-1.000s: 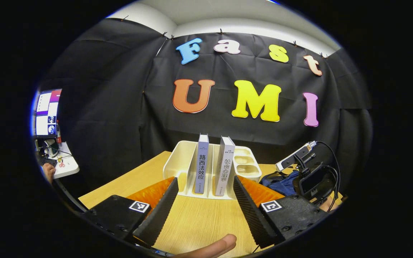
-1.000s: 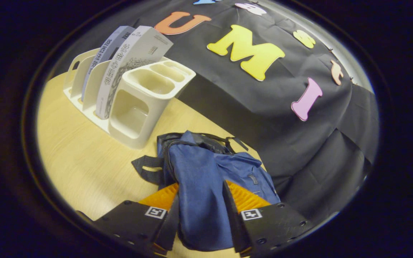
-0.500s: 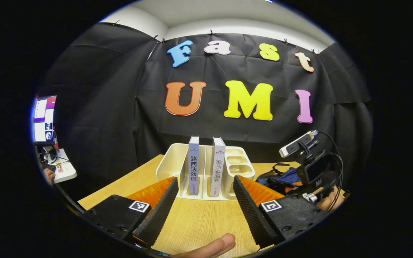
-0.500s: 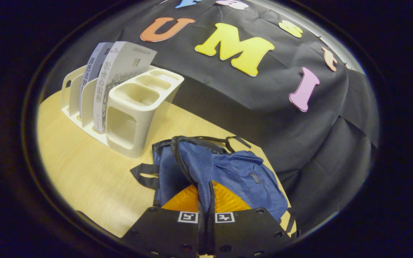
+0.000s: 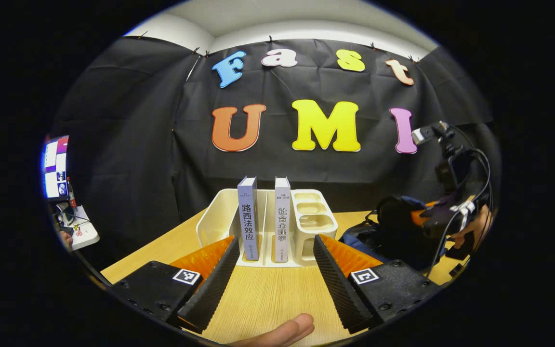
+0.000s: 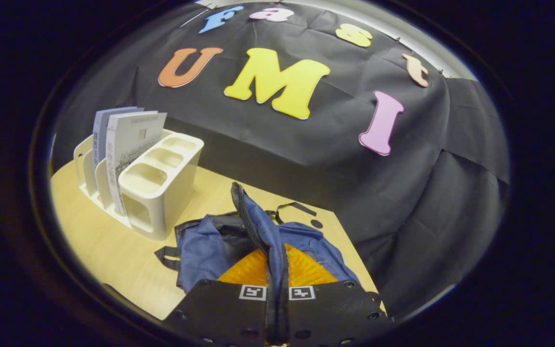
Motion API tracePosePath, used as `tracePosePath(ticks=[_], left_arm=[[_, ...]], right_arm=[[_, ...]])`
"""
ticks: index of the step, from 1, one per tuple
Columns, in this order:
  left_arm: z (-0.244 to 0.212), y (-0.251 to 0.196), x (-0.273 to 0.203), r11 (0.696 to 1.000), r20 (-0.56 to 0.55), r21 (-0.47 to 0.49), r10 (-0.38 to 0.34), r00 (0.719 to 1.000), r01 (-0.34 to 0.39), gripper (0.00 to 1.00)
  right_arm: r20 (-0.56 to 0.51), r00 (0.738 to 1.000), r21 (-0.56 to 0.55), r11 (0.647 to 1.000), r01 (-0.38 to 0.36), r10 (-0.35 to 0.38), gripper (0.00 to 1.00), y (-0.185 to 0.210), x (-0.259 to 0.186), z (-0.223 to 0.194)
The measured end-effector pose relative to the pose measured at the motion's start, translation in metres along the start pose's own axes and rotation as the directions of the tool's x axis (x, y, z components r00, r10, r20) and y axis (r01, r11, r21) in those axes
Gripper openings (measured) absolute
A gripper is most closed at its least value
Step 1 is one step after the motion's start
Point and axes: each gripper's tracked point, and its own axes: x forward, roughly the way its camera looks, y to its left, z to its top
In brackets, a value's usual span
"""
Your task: Open the schoolbag, grab two books from the bookshelf and put them into the schoolbag.
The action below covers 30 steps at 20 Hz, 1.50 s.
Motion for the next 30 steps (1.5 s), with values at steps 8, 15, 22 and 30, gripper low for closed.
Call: tracePosePath(ticks=[8, 15, 22, 30], left_arm=[[0.004, -0.004, 0.026, 0.999, -0.026, -0.002, 0.040, 0.999, -0.041, 0.99], [0.072, 0.009, 0.065, 0.997, 0.000, 0.045, 0.069, 0.998, -0.069, 0.98], [0.116, -0.008, 0.135, 1.000, -0.045, 0.007, -0.012, 0.999, 0.012, 0.98], [0.112, -0.015, 0.222, 0.998, -0.215, 0.013, -0.055, 0.975, 0.059, 0.98]], right_arm=[[0.062, 0.996, 0.067, 0.995, -0.071, 0.067, 0.02, -0.055, 0.011, 0.030], [0.111, 0.989, 0.130, 0.985, -0.117, 0.103, 0.02, -0.093, 0.020, 0.044], [0.133, 0.982, 0.133, 0.980, -0.150, 0.132, 0.03, -0.120, 0.026, 0.048], [0.162, 0.973, 0.120, 0.975, -0.185, 0.164, 0.02, -0.121, 0.027, 0.043]])
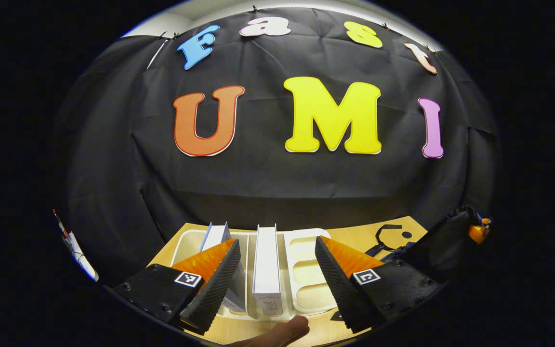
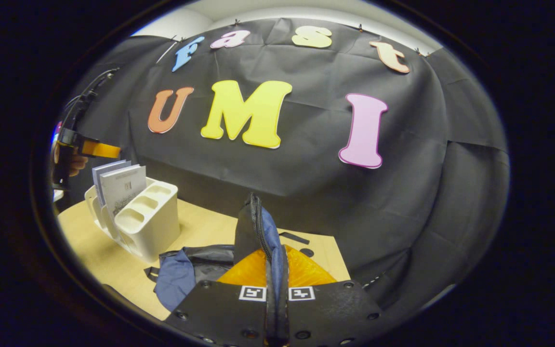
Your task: Open the schoolbag, grab two books from the bookshelf and put them into the schoolbag.
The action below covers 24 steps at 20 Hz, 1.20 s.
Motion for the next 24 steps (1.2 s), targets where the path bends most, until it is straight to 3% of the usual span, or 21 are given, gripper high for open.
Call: tracePosePath(ticks=[4, 7, 11, 17, 19, 20, 22, 24], left_arm=[[-0.021, 0.002, 0.039, 0.999, -0.171, -0.034, -0.023, 0.985, 0.018, 0.98], [-0.036, 0.010, 0.062, 1.000, -0.269, 0.019, 0.005, 0.963, 0.000, 0.98], [-0.060, 0.017, 0.062, 0.998, -0.453, 0.056, 0.030, 0.891, -0.005, 0.98], [-0.096, 0.010, 0.068, 0.993, -0.655, 0.102, 0.025, 0.755, 0.056, 0.83], [-0.103, 0.009, 0.069, 0.993, -0.689, 0.107, 0.043, 0.724, 0.043, 0.74], [-0.106, 0.010, 0.068, 0.993, -0.704, 0.109, 0.047, 0.709, 0.042, 0.65], [-0.108, 0.008, 0.067, 0.993, -0.714, 0.106, 0.046, 0.699, 0.043, 0.54], [-0.110, 0.006, 0.069, 0.993, -0.714, 0.106, 0.045, 0.699, 0.045, 0.50]], right_arm=[[-0.002, 1.000, 0.024, 1.000, -0.010, 0.010, 0.02, -0.003, 0.001, -0.006], [0.006, 1.000, 0.023, 1.000, -0.017, 0.017, 0.02, -0.002, -0.001, -0.008], [0.013, 0.999, 0.027, 0.999, -0.032, 0.032, 0.02, -0.002, -0.003, -0.015], [0.033, 0.999, 0.059, 0.997, -0.042, 0.040, 0.02, -0.006, -0.007, -0.025], [0.036, 0.998, 0.065, 0.997, -0.047, 0.045, 0.02, -0.004, -0.008, -0.029], [0.038, 0.998, 0.065, 0.997, -0.051, 0.049, 0.02, -0.003, -0.009, -0.032], [0.039, 0.998, 0.065, 0.996, -0.054, 0.051, 0.02, -0.001, -0.009, -0.038], [0.039, 0.998, 0.069, 0.996, -0.059, 0.057, 0.02, 0.002, -0.007, -0.043]])
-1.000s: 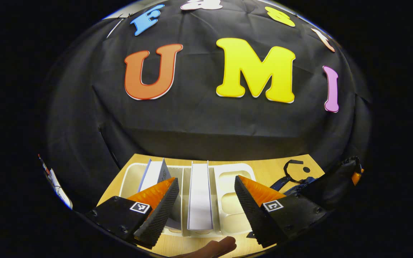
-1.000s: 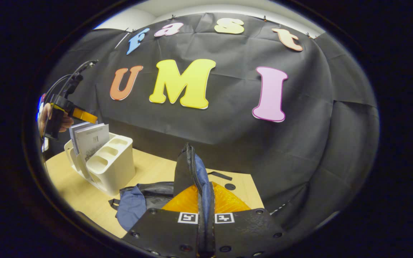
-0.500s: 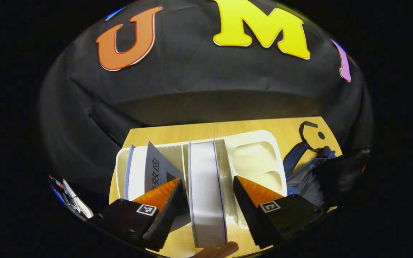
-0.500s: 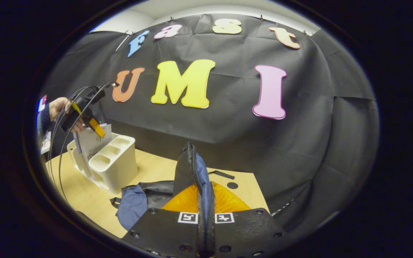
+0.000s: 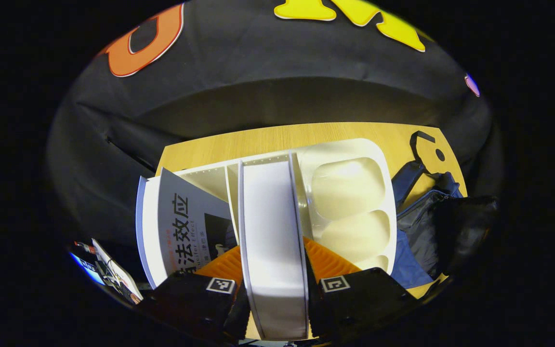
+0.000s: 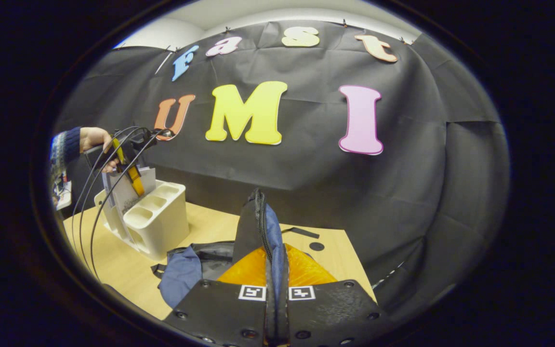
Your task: Open the schoolbag, grab two books from the bookshelf and put them into the schoolbag.
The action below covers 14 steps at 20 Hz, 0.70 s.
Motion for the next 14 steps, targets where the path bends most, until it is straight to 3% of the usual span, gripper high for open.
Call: tracePosePath(ticks=[3, 7, 14], left_arm=[[-0.005, -0.004, -0.007, 1.000, -0.004, -0.003, -0.005, 1.000, 0.005, 0.49], [-0.009, 0.006, -0.031, 0.999, 0.034, 0.005, 0.038, 0.999, -0.038, 0.48], [-0.043, 0.012, -0.083, 1.000, 0.107, -0.020, 0.021, 0.994, -0.019, 0.48]], right_arm=[[-0.014, 1.000, 0.018, 1.000, -0.001, 0.002, 0.02, -0.002, 0.001, -0.005], [-0.014, 1.000, 0.049, 0.999, 0.002, -0.001, 0.02, -0.006, 0.002, -0.010], [-0.019, 1.000, 0.047, 0.999, 0.007, -0.006, 0.01, -0.002, 0.004, -0.013]])
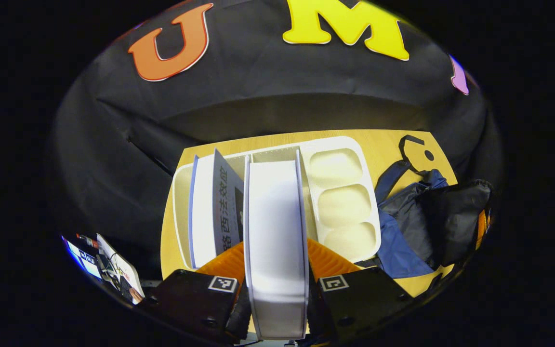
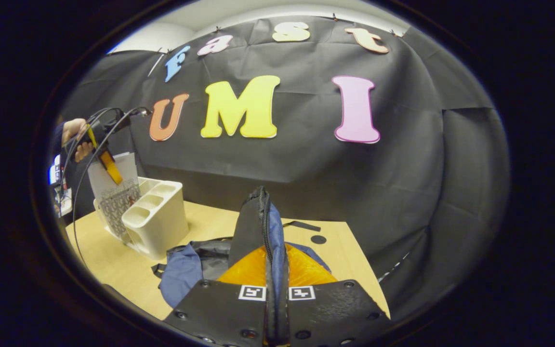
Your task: Open the schoolbag, grab two books from the bookshelf and put them into the schoolbag.
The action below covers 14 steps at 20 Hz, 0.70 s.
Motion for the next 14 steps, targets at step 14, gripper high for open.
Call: tracePosePath(ticks=[14], left_arm=[[-0.147, -0.008, -0.057, 0.963, 0.091, -0.191, -0.176, 0.980, 0.191, 0.48]], right_arm=[[-0.007, 1.000, -0.028, 0.999, 0.022, -0.023, 0.02, 0.015, -0.001, 0.005]])
